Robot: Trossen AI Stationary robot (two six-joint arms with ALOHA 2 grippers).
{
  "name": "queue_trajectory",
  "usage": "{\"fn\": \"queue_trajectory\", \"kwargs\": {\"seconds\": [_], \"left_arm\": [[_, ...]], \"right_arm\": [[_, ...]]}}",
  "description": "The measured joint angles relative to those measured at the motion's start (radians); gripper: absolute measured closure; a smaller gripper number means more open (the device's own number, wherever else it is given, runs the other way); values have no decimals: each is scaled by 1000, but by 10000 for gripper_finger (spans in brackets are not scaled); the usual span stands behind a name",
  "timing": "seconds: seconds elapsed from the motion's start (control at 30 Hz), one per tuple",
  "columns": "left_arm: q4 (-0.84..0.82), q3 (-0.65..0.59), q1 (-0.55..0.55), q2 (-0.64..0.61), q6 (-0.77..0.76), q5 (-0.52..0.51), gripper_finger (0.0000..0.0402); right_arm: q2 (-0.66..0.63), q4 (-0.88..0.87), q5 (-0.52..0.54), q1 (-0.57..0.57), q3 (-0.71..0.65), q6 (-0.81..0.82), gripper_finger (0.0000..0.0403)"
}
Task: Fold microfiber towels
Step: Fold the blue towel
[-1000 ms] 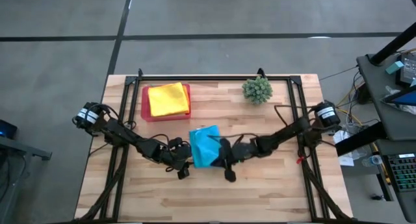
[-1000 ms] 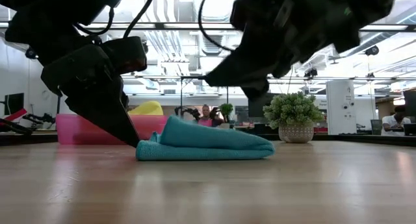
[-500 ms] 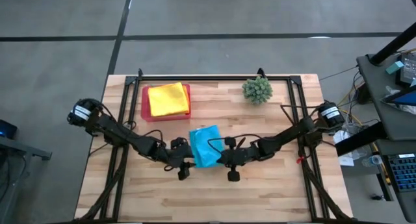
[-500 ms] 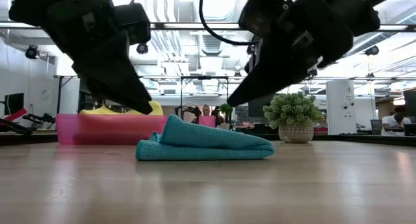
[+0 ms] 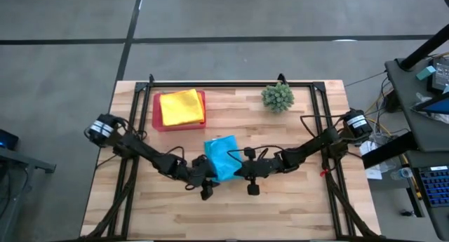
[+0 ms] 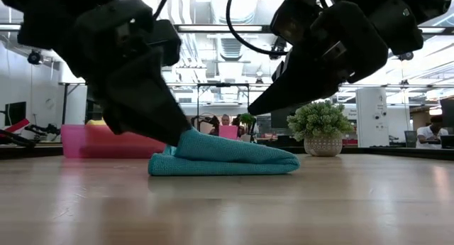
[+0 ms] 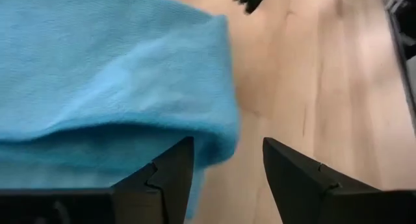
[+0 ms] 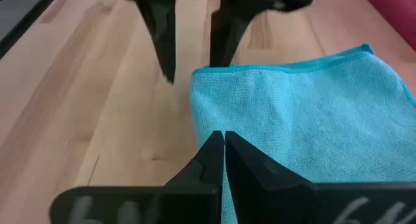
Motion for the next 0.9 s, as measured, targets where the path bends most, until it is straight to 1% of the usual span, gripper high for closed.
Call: {"fn": "queue_trajectory", "kwargs": {"seconds": [0.1,0.2,0.27,0.33,0.43,0.47,0.6,0.77,0.9], "left_arm": [[49,6,0,40,16,-1,235],[63,20,1,68,38,-4,253],[63,29,0,72,55,-6,280],[54,30,0,68,59,-6,317],[-6,29,0,32,71,-6,381],[-26,30,0,17,75,-7,391],[-144,45,0,-52,82,-34,393],[-266,56,-1,-137,105,-43,400],[-410,52,-4,-188,75,-26,400]], "right_arm": [[0,10,0,0,0,-12,394],[0,17,0,0,0,-20,394],[0,18,0,0,0,-21,394],[0,22,0,0,0,-24,394],[0,26,0,0,0,-26,394],[0,28,0,0,-1,-26,394],[0,27,0,0,0,-31,394],[0,26,0,0,0,-32,394],[0,28,0,0,-1,-32,394]]}}
